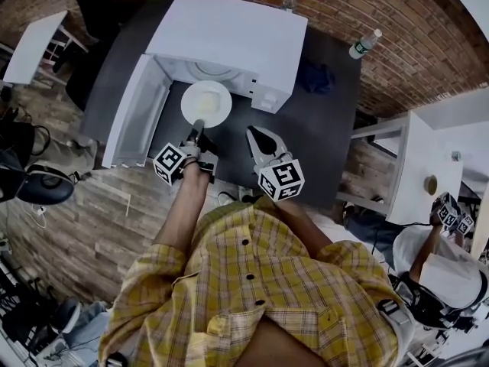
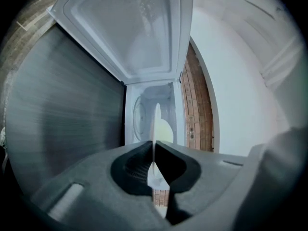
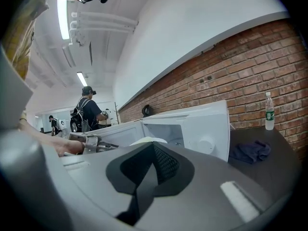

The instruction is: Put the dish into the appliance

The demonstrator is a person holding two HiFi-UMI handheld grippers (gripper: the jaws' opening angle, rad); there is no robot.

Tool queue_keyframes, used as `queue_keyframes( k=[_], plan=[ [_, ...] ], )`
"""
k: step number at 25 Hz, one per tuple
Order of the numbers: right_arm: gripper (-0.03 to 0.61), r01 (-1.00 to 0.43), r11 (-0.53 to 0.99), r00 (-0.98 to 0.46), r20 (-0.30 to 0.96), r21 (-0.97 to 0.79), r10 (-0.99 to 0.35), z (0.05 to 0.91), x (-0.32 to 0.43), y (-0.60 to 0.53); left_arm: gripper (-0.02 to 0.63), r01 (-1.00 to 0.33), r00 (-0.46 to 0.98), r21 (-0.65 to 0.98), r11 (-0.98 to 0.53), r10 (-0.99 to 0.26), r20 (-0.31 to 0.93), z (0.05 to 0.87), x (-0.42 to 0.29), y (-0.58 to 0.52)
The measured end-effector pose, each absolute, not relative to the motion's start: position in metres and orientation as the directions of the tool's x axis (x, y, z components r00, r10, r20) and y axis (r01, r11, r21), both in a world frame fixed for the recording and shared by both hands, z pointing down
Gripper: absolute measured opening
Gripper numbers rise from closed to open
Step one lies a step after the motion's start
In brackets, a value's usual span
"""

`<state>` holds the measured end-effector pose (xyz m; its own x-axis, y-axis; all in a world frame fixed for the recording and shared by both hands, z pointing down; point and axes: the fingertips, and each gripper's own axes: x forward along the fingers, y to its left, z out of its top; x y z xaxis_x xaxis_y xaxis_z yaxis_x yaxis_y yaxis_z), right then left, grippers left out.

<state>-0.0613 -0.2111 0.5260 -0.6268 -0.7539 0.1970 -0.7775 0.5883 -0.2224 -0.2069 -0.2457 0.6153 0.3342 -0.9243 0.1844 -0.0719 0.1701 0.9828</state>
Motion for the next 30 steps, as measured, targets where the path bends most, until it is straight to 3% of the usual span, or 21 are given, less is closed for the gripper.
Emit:
queue_keyframes(
  k=[30],
  plan=[
    [0.002, -0.795, 0.569, -0.606, 0.235, -0.212, -0.76, 0.541, -0.047, -0.236, 0.015, -0.061, 0.365, 0.978, 0.201, -0.907, 0.209, 0.692, -0.212, -0.352]
  ],
)
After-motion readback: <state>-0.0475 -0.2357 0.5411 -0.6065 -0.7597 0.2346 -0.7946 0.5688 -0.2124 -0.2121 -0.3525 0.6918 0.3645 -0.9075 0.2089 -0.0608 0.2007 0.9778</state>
